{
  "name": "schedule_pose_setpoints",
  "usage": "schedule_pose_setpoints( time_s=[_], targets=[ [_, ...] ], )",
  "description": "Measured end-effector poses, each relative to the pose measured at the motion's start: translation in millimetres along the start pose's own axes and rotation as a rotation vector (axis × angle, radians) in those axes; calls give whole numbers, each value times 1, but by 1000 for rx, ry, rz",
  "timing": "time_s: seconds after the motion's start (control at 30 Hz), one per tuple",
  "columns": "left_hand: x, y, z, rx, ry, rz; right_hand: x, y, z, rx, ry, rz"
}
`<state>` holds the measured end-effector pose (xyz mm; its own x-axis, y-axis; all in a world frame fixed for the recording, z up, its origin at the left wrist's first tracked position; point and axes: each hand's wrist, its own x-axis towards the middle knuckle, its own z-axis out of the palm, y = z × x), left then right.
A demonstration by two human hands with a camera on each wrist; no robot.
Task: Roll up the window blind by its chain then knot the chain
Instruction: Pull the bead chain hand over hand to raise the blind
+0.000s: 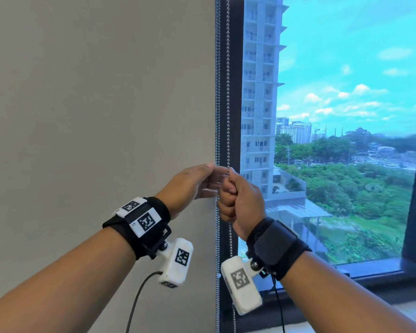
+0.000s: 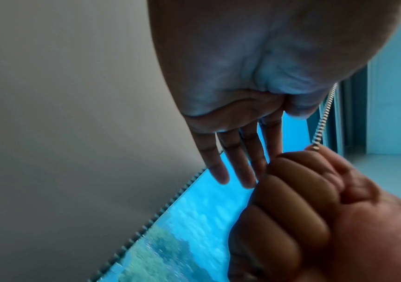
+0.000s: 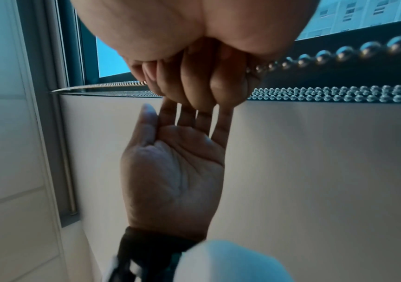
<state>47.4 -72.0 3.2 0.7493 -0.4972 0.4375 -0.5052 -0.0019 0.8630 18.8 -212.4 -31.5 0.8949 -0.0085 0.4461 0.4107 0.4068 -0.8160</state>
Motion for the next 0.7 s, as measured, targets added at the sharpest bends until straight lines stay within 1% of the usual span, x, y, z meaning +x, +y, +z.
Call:
schedule_pose_setpoints(
  time_s=[0.13,0.2,0.27,0.4,0.57,0.7],
  targets=[
    [-1,8,12,-111,-48,18,-9,11,8,37,41,-22],
    [-4,5,16,-180,-58,13,-14,19,11,41,50,-3],
    [-7,4,18,-251,-48,9,-19,27,9,56,18,29],
    [-14,11,23,-301,-42,27,-39,43,-7,58,-57,117],
    [-15,20,47,-387,57,41,-47,47,-33,8,-132,221],
    [-12,8,74,-331,200,83,-38,53,-49,-85,-236,271]
  ],
)
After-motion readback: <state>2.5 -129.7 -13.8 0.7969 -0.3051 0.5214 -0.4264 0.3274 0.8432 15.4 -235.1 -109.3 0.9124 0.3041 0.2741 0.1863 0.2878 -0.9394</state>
